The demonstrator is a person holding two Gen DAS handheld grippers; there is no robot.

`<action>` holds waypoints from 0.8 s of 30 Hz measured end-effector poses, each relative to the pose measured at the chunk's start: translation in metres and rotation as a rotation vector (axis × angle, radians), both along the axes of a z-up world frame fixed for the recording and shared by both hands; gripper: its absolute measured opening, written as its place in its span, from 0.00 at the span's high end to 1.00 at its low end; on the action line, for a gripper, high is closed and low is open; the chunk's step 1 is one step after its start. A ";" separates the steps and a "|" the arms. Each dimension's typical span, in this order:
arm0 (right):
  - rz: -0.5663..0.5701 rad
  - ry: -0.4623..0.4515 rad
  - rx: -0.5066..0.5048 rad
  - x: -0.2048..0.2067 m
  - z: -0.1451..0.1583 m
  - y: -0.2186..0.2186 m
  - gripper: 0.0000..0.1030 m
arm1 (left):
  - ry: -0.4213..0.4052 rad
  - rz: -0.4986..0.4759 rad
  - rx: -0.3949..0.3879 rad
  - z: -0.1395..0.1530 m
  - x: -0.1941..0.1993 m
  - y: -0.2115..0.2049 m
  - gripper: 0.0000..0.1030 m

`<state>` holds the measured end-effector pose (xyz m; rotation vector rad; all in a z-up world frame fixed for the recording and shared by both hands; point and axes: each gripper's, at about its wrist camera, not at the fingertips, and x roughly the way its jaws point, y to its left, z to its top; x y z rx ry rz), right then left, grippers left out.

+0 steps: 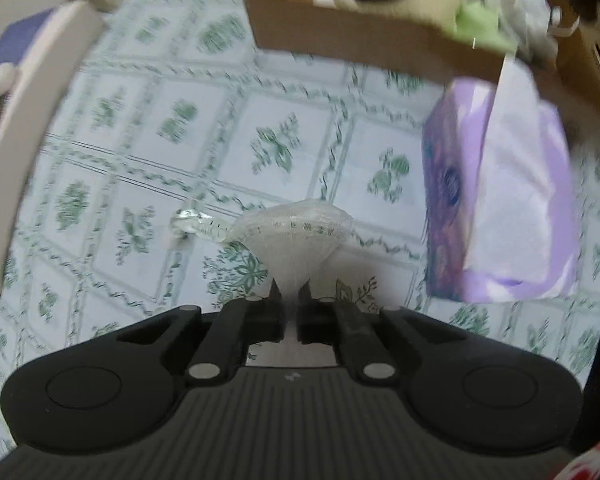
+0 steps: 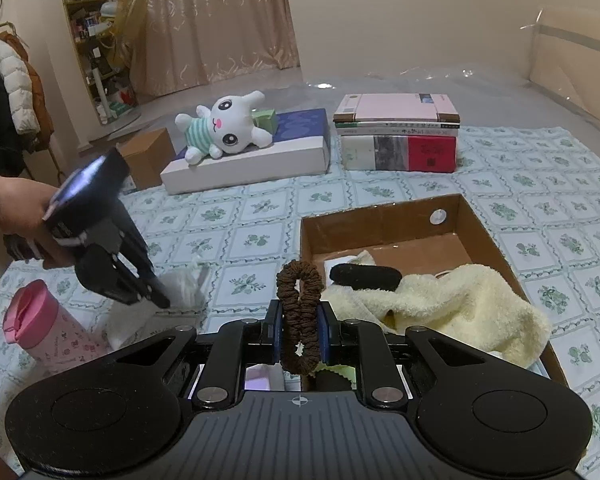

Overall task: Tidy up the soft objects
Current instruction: 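Carry the mesh bag and hair tie over the box with both grippers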

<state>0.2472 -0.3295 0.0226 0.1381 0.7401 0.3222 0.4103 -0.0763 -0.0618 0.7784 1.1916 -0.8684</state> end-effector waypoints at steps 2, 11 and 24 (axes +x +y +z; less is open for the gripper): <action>-0.005 -0.005 0.003 -0.005 0.004 0.000 0.83 | -0.032 0.035 -0.036 0.018 -0.007 0.001 0.96; -0.026 -0.055 0.023 -0.040 0.034 -0.002 0.83 | -0.176 0.197 -0.226 0.107 -0.040 0.001 0.96; -0.079 -0.121 0.075 -0.099 0.070 -0.030 0.83 | -0.278 0.305 -0.479 0.184 -0.109 -0.026 0.97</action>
